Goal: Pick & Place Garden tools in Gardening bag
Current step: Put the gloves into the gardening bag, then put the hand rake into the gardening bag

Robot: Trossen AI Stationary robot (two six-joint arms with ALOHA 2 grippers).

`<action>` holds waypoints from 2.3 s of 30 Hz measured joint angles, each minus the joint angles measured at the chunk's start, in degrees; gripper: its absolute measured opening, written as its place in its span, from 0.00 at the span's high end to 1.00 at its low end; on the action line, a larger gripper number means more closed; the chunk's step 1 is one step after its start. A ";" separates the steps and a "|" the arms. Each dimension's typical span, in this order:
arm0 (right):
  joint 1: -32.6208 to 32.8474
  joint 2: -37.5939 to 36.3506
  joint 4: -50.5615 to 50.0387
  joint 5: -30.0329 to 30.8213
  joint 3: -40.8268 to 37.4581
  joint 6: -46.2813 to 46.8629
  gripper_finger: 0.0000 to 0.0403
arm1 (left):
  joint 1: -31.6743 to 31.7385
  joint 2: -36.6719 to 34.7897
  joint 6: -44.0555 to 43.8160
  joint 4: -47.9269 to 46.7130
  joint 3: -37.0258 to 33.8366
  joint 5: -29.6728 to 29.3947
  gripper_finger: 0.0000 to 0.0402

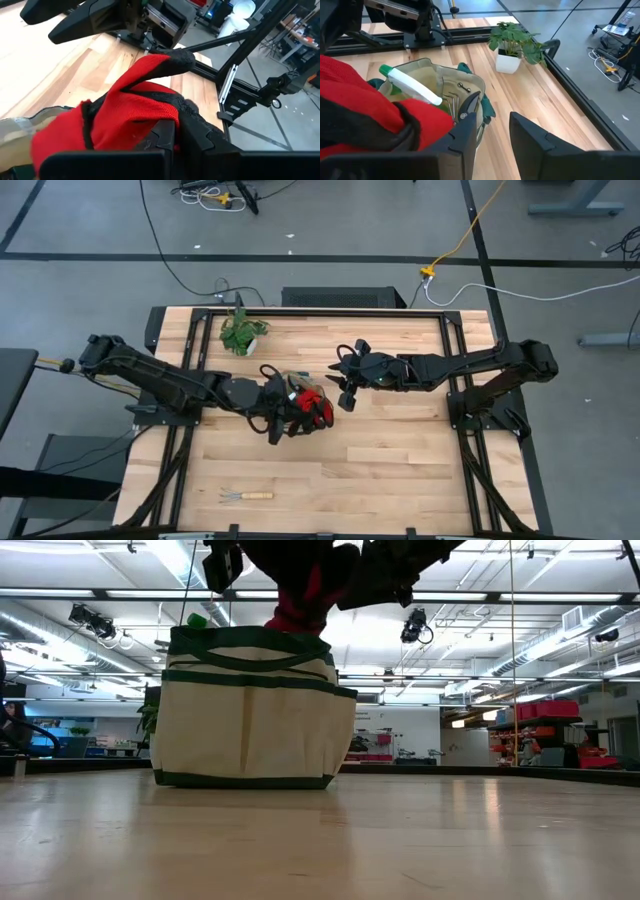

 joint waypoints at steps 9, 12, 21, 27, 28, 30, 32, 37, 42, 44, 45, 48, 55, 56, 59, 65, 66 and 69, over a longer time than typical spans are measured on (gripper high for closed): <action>0.00 0.00 0.00 0.00 0.00 0.00 0.71 | 1.67 -0.07 -2.88 -3.43 0.00 -0.02 0.95; 0.00 0.00 0.00 0.00 0.00 0.00 0.71 | 2.44 -0.07 -2.86 -3.47 0.00 -0.02 0.95; 0.00 0.00 0.00 -0.02 0.00 0.11 0.71 | 3.02 -0.07 -2.81 -3.61 0.00 0.72 0.84; 0.00 0.00 -0.01 -0.02 0.00 0.24 0.71 | 3.15 -0.09 -2.81 -3.43 0.00 0.03 0.70; 0.00 0.00 0.00 -0.02 0.00 0.24 0.71 | 3.32 -0.09 -2.81 -3.41 0.00 0.12 0.69; 0.00 0.00 0.00 -0.02 0.00 0.24 0.71 | 3.77 -0.09 -2.65 -3.41 0.00 0.20 0.66; 0.00 0.00 0.00 -0.40 0.00 0.24 0.71 | 4.26 -0.12 -1.62 -3.41 0.00 0.20 0.64; 0.02 0.00 -0.05 -0.44 0.00 0.24 0.71 | 5.77 -1.53 0.24 -3.40 0.04 0.23 0.62; 0.02 0.01 -0.20 -0.43 0.00 0.24 0.71 | 6.95 -3.71 2.48 -3.39 0.04 0.22 0.62; 0.02 0.02 -0.45 -0.44 0.00 0.22 0.71 | 7.00 -4.34 3.17 -3.58 0.04 1.09 0.62; 0.02 0.02 -0.61 -0.44 0.00 0.24 0.71 | 6.86 -4.52 3.18 -3.75 0.04 2.12 0.62; 0.02 0.02 -0.62 -0.44 0.00 0.64 0.71 | 5.80 -4.66 3.20 -5.33 0.04 4.67 0.62; 0.09 0.02 -0.63 -0.52 0.00 2.03 0.71 | 3.27 -4.95 3.32 -12.70 0.04 4.69 0.62; 0.11 0.02 -0.63 -0.52 0.00 2.04 0.71 | 2.93 -5.44 3.75 -13.83 0.02 4.78 0.62; 0.20 0.02 -0.84 -0.52 0.00 2.05 0.71 | 1.64 -6.73 4.79 -16.22 0.04 6.16 0.62; 0.20 0.02 -1.05 -0.56 0.00 2.19 0.71 | -3.64 -8.55 4.74 -21.82 0.02 9.74 0.62; 0.20 0.02 -1.01 -0.93 0.00 2.20 0.71 | -4.82 -8.60 4.51 -22.16 0.02 10.17 0.62; 0.20 0.02 -0.68 -2.84 0.00 2.21 0.71 | -9.01 -8.59 4.27 -22.51 0.02 12.26 0.62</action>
